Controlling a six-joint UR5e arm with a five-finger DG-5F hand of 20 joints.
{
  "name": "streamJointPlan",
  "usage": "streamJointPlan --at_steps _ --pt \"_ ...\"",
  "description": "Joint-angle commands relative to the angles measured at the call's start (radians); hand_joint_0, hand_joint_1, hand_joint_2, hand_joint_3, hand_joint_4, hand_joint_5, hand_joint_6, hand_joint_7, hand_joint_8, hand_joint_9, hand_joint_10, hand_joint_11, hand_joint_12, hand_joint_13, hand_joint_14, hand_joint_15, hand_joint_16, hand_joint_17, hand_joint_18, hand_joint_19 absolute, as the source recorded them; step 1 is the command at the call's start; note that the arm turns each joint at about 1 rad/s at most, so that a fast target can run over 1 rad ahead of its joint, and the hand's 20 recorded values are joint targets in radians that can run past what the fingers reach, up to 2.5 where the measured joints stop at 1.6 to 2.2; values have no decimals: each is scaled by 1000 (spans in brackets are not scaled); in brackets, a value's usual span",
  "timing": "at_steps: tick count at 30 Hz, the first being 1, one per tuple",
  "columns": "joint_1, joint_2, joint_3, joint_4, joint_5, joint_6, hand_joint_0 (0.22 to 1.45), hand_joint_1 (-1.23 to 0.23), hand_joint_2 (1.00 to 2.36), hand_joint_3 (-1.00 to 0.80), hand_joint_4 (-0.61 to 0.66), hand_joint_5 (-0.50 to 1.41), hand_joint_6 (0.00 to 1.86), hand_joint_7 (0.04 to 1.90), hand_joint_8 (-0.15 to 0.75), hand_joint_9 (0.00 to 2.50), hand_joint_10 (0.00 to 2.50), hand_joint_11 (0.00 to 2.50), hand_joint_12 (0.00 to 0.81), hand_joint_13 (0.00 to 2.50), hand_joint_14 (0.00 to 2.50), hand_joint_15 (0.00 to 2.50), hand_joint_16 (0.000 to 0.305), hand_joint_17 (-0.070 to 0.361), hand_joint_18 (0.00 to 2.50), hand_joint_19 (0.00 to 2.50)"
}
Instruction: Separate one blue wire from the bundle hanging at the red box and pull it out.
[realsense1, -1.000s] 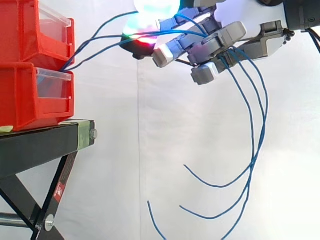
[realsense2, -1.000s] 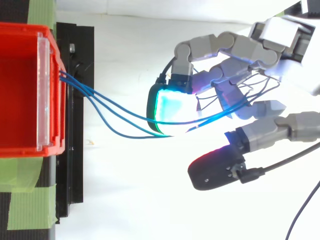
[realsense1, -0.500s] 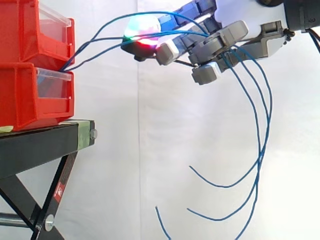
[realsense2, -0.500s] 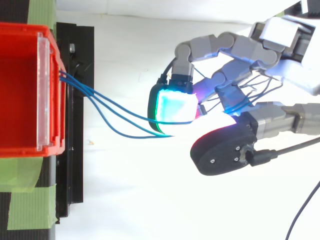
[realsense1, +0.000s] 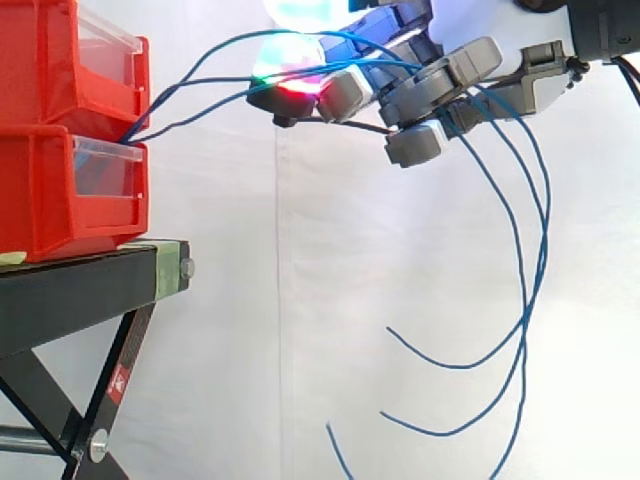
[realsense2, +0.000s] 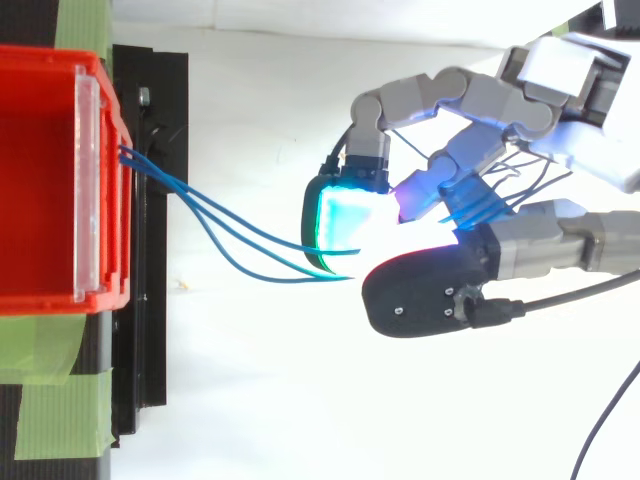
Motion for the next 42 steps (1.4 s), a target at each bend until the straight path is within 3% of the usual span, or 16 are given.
streamJointPlan --at_steps 1,6,11,13,14,16,18,20,32,41,42 --pt "0 1 0 0 1 -1 637 -675 1025 -189 208 -169 739 1184 355 1051 11 1507 348 1126 2069 1050 44 99 1032 1465" --pt "1 0 0 3 1 -1 636 -714 1030 -122 163 -159 735 1194 350 1088 11 1512 352 1123 2002 1088 44 99 1028 1462" --pt "0 0 0 7 3 -1 637 -739 1031 -103 152 -149 722 1230 340 1097 12 1522 357 1076 1562 1265 45 101 975 1421" --pt "0 0 0 7 3 -1 637 -753 1031 -96 154 -145 714 1253 329 1090 13 1524 359 1037 1131 1431 46 104 941 1421" --pt "0 0 0 7 3 -1 635 -756 1031 -91 162 -143 708 1277 333 1086 13 1517 369 1033 658 1563 46 104 930 1414" --pt "1 0 0 7 3 -2 633 -759 1031 -87 169 -138 700 1313 338 1051 14 1509 394 1000 4 1641 48 107 880 1393" --pt "1 0 0 7 3 -2 629 -763 1032 -80 183 -134 693 1349 332 1019 14 1480 424 804 21 1268 47 106 822 1374" --pt "1 0 0 8 3 -2 629 -770 1031 -84 197 -132 689 1364 331 1007 13 1466 421 719 24 1112 47 105 784 1359" --pt "3 0 0 5 4 -2 627 -772 1030 -104 241 -127 674 1404 335 958 15 1413 418 520 24 814 49 110 618 1278" --pt "3 0 0 -7 1 -22 626 -775 1028 -114 241 -125 675 1380 331 720 19 982 350 103 10 307 51 115 154 574" --pt "3 0 0 -16 1 -31 624 -762 1027 -116 234 -134 699 1313 320 646 19 912 338 32 11 278 50 112 50 527"
